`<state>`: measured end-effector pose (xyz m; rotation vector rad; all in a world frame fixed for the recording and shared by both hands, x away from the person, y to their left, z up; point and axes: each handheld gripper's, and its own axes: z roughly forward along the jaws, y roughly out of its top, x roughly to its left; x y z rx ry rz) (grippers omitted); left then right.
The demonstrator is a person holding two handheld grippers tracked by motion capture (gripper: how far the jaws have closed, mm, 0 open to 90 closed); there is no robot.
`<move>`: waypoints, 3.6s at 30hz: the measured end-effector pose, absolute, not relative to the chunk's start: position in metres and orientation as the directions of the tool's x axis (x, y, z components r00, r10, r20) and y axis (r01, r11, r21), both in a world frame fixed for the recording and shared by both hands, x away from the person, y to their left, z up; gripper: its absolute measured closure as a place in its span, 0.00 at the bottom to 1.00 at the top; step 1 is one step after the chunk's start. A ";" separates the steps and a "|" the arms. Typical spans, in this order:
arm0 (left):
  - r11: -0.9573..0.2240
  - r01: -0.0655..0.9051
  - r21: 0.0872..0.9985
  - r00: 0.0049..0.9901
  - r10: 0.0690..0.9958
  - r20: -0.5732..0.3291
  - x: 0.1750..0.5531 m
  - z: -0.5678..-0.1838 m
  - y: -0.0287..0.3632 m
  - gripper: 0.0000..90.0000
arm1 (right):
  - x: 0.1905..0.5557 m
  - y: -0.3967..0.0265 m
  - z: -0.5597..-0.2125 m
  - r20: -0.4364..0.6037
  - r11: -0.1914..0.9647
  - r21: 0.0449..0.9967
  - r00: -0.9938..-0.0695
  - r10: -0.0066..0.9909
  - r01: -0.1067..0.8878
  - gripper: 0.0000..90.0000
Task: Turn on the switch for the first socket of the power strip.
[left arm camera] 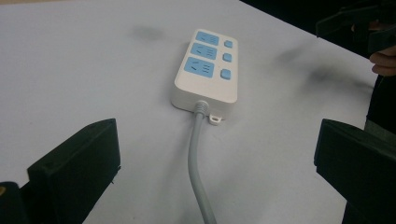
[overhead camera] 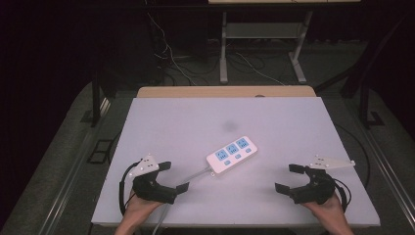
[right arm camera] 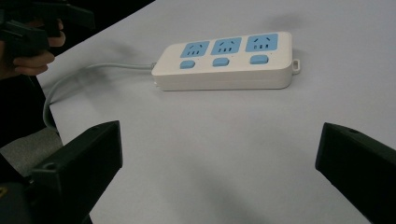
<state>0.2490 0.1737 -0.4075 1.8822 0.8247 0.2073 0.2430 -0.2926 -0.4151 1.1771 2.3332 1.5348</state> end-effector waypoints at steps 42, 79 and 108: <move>-0.423 0.433 0.796 0.824 0.544 -0.160 0.292 -0.366 0.136 0.00 | 0.243 -0.293 -0.416 0.306 0.192 0.819 -0.694 0.651 0.541 0.00; -0.543 0.400 0.738 0.867 0.486 -0.111 0.340 -0.340 0.084 0.00 | 0.243 -0.295 -0.416 0.302 0.197 0.819 -0.697 0.650 0.539 0.00; -0.615 0.379 0.691 0.895 0.432 -0.105 0.364 -0.342 0.048 0.20 | 0.243 -0.294 -0.416 0.299 0.204 0.818 -0.700 0.648 0.538 0.00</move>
